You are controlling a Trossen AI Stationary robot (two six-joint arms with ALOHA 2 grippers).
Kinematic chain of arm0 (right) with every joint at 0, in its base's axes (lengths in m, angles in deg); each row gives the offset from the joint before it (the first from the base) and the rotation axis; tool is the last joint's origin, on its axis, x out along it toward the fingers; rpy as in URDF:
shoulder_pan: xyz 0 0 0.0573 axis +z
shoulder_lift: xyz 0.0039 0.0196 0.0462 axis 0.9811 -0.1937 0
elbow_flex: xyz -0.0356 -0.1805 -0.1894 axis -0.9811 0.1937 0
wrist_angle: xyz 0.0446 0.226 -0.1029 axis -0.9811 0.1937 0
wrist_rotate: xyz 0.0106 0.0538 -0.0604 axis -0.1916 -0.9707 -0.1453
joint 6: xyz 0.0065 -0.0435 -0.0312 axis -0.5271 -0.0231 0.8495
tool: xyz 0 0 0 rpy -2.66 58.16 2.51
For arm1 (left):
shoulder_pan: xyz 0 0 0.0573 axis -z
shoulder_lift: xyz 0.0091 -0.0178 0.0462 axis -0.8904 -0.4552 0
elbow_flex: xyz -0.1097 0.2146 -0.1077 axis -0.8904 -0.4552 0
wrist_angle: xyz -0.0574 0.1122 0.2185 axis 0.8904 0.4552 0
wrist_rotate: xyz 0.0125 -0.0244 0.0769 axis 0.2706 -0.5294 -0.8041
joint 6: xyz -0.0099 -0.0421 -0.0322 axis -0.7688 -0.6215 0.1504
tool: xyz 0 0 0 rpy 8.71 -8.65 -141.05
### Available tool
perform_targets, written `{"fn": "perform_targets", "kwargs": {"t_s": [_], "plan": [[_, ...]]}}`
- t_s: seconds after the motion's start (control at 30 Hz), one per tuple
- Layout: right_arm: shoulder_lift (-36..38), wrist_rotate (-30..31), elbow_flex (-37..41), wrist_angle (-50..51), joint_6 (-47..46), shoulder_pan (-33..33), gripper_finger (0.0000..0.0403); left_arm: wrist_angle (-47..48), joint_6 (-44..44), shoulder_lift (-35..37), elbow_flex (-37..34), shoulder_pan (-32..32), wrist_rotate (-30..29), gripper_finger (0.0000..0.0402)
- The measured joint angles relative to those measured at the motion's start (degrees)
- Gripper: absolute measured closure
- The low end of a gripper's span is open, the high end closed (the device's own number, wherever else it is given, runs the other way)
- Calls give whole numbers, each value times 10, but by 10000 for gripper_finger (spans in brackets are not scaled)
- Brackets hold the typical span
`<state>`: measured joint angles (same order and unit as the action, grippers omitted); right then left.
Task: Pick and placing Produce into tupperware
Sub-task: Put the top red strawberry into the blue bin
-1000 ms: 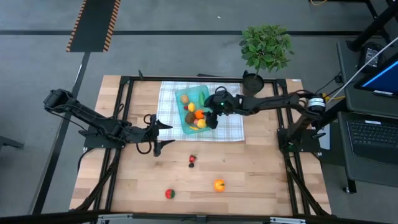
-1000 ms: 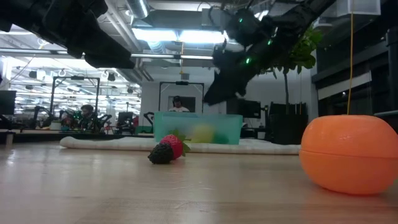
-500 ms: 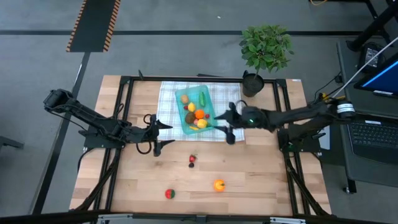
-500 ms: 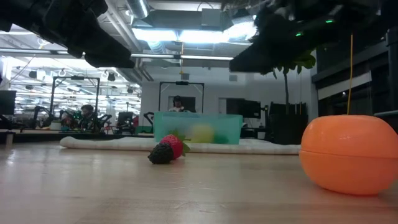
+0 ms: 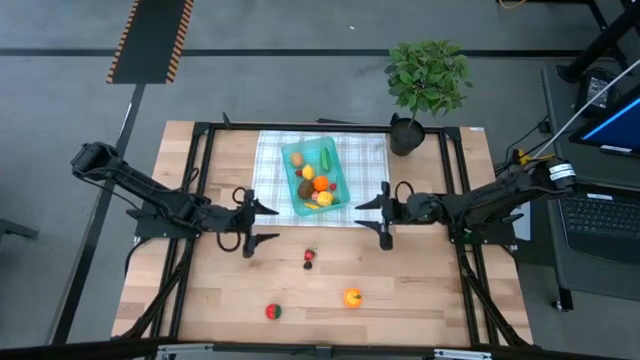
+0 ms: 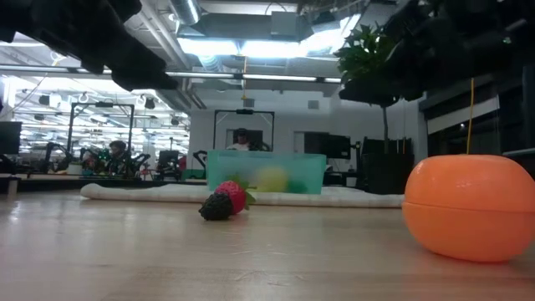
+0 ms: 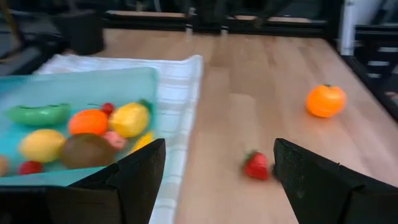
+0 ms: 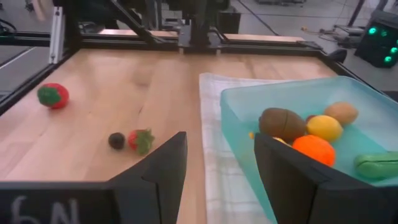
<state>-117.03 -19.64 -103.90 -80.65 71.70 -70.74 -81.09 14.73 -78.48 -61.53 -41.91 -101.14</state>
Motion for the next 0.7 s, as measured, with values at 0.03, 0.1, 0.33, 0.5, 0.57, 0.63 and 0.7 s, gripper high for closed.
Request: {"fn": "perform_targets", "kwargs": {"t_s": [0.03,0.1,0.33,0.5,0.57,0.63,0.7], "plan": [[0,0,0,0,0,2,214,0,-7,0,0,2,8,111],[0,1,0,-2,0,4,214,0,-27,0,0,5,12,111],[0,0,-3,-2,-15,5,214,-12,-67,-32,0,8,12,111],[0,-1,-3,-2,-18,20,214,-15,-73,-110,32,21,-5,111],[0,-1,-3,-2,-17,28,214,-13,-73,-146,59,28,-6,111],[0,-1,-3,-3,-18,33,214,-2,-73,-180,89,34,-7,111],[0,6,-3,-3,-22,40,214,10,-86,-212,118,40,-14,111]]}}
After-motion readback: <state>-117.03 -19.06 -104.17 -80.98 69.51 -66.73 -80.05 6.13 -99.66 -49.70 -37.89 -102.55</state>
